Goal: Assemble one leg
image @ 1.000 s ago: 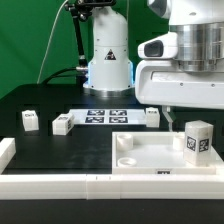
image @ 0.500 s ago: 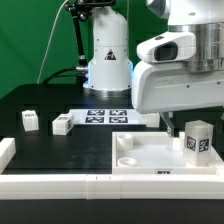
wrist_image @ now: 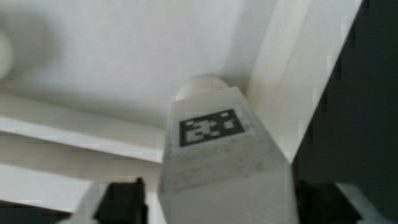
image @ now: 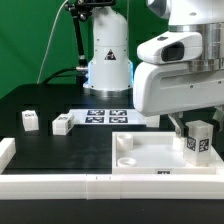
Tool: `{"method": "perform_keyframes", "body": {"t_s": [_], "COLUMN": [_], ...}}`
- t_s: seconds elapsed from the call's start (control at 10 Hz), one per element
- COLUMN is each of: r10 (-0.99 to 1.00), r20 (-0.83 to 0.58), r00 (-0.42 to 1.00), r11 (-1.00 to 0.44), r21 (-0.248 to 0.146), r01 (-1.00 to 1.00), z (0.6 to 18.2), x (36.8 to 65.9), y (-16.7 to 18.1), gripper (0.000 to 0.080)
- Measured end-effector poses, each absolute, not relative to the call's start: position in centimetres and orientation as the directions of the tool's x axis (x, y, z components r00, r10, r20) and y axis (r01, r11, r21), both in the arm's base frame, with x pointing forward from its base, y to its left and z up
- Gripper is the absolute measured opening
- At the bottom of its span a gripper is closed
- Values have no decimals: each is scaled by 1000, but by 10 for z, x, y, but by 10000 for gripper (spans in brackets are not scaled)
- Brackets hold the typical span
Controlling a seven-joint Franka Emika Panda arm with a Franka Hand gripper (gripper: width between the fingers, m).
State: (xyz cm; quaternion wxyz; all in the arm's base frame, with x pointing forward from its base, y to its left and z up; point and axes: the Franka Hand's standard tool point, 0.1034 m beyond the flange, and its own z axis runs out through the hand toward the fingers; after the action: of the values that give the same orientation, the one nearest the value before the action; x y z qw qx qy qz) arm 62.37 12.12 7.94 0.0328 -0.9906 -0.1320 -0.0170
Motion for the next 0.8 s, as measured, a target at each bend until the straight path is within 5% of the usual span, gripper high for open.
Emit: {"method": "perform_keyframes", "body": {"t_s": [0.1,0.6,0.8], "r10": [260,206,-46], "r20": [42,39,24], "r00": [965,978,999], "r11": [-963,-976,-997], "r21": [-60,-64,-65], "r01": [262,208,-44], "z": [79,79,80], "x": [624,624,624], "y": [121,121,120], "gripper": [289,290,290]}}
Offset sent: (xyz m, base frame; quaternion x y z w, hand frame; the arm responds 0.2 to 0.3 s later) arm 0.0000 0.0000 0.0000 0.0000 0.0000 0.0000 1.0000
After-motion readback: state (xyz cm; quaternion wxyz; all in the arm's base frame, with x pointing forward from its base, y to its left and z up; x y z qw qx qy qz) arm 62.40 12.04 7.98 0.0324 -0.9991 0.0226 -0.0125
